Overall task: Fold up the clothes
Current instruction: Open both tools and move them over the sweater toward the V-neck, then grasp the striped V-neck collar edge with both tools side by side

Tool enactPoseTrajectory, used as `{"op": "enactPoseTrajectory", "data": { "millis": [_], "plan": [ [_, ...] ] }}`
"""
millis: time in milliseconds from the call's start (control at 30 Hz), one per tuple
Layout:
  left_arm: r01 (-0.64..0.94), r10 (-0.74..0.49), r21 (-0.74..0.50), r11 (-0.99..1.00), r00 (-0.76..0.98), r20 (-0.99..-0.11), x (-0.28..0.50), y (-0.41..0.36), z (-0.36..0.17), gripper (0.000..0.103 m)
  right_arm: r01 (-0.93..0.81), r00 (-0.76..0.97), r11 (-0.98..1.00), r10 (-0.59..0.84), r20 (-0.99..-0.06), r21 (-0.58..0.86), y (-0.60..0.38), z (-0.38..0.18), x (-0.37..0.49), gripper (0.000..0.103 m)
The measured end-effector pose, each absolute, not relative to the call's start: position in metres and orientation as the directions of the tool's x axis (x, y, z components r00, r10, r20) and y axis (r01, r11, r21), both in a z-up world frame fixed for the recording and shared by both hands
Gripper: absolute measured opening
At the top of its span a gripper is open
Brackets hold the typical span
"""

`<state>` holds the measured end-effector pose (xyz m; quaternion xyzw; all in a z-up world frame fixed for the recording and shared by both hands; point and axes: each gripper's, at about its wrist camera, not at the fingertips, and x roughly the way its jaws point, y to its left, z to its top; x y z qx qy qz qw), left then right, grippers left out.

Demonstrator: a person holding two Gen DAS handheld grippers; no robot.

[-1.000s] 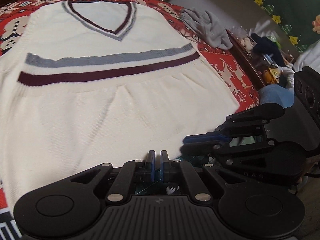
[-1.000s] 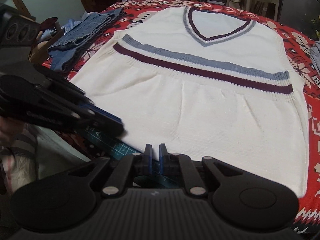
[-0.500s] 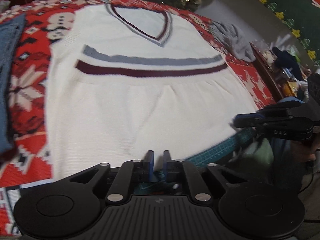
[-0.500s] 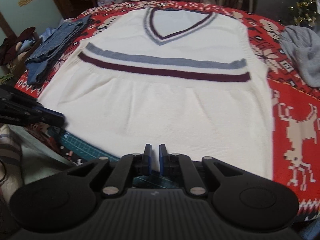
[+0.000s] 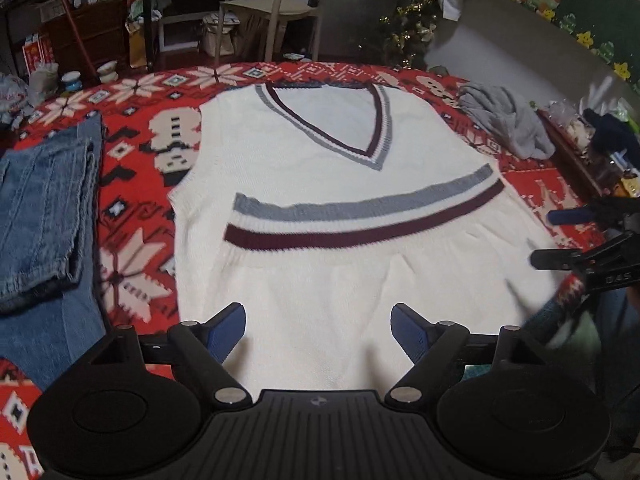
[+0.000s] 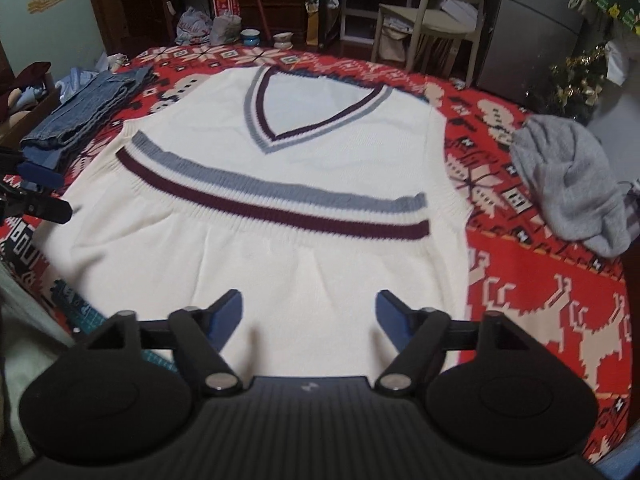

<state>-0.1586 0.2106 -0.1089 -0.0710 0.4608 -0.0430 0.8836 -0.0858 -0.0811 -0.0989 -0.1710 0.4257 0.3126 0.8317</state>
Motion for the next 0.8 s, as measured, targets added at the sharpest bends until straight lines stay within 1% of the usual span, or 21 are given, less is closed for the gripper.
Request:
{"op": "enactPoseTrajectory", "data": {
  "millis": [33, 67, 133, 167, 233, 367, 400, 467, 533, 633, 700, 733, 800],
  "plan": [
    [0.002, -0.122, -0.15, 0.989, 0.59, -0.798, -0.156, 0.213, -0.109, 0.079, -0.67, 0.458, 0.742, 0.377, -0.805, -0.033, -0.082, -0.098, -0.084, 0.094],
    [-0.006, -0.103, -0.135, 0.991, 0.608, -0.787, -0.153, 0.216, -0.11, 0.079, -0.668, 0.474, 0.742, 0.377, -0.796, -0.046, -0.083, -0.097, -0.08, 0.102],
    [-0.022, -0.095, -0.143, 0.989, 0.648, -0.755, -0.149, 0.224, -0.109, 0.081, -0.654, 0.502, 0.754, 0.373, -0.78, -0.061, -0.086, -0.096, -0.072, 0.102],
    [-0.021, -0.106, -0.16, 0.987, 0.662, -0.742, -0.147, 0.229, -0.108, 0.086, -0.637, 0.508, 0.769, 0.37, -0.778, -0.05, -0.088, -0.097, -0.065, 0.102],
    [-0.003, -0.12, -0.166, 0.986, 0.675, -0.728, -0.14, 0.236, -0.106, 0.09, -0.609, 0.504, 0.793, 0.37, -0.78, -0.018, -0.093, -0.099, -0.05, 0.102],
    [0.006, -0.087, -0.114, 0.993, 0.679, -0.729, -0.119, 0.245, -0.105, 0.09, -0.644, 0.472, 0.765, 0.422, -0.774, 0.025, -0.1, -0.104, -0.024, 0.102],
    [0.004, -0.079, -0.104, 0.995, 0.675, -0.734, -0.113, 0.248, -0.106, 0.09, -0.648, 0.475, 0.761, 0.423, -0.771, 0.018, -0.1, -0.105, -0.018, 0.102],
    [0.033, -0.113, -0.123, 0.992, 0.664, -0.739, -0.099, 0.255, -0.106, 0.09, -0.659, 0.495, 0.752, 0.428, -0.756, -0.006, -0.1, -0.106, -0.007, 0.102],
    [0.039, -0.096, -0.094, 0.995, 0.672, -0.735, -0.085, 0.259, -0.104, 0.09, -0.67, 0.516, 0.742, 0.428, -0.742, -0.038, -0.098, -0.105, 0.004, 0.102],
    [0.048, -0.102, -0.095, 0.994, 0.671, -0.734, -0.059, 0.265, -0.106, 0.089, -0.676, 0.543, 0.732, 0.42, -0.727, -0.082, -0.09, -0.102, 0.023, 0.102],
    [0.054, -0.107, -0.095, 0.994, 0.671, -0.734, -0.041, 0.27, -0.107, 0.089, -0.678, 0.531, 0.733, 0.427, -0.732, -0.064, -0.085, -0.1, 0.042, 0.102],
    [0.057, -0.109, -0.096, 0.994, 0.671, -0.733, -0.032, 0.272, -0.108, 0.088, -0.682, 0.522, 0.73, 0.444, -0.728, -0.043, -0.083, -0.1, 0.052, 0.102],
    [0.063, -0.113, -0.096, 0.993, 0.671, -0.733, -0.014, 0.277, -0.109, 0.083, -0.699, 0.505, 0.715, 0.481, -0.717, -0.012, -0.078, -0.101, 0.068, 0.102]
  ]
}}
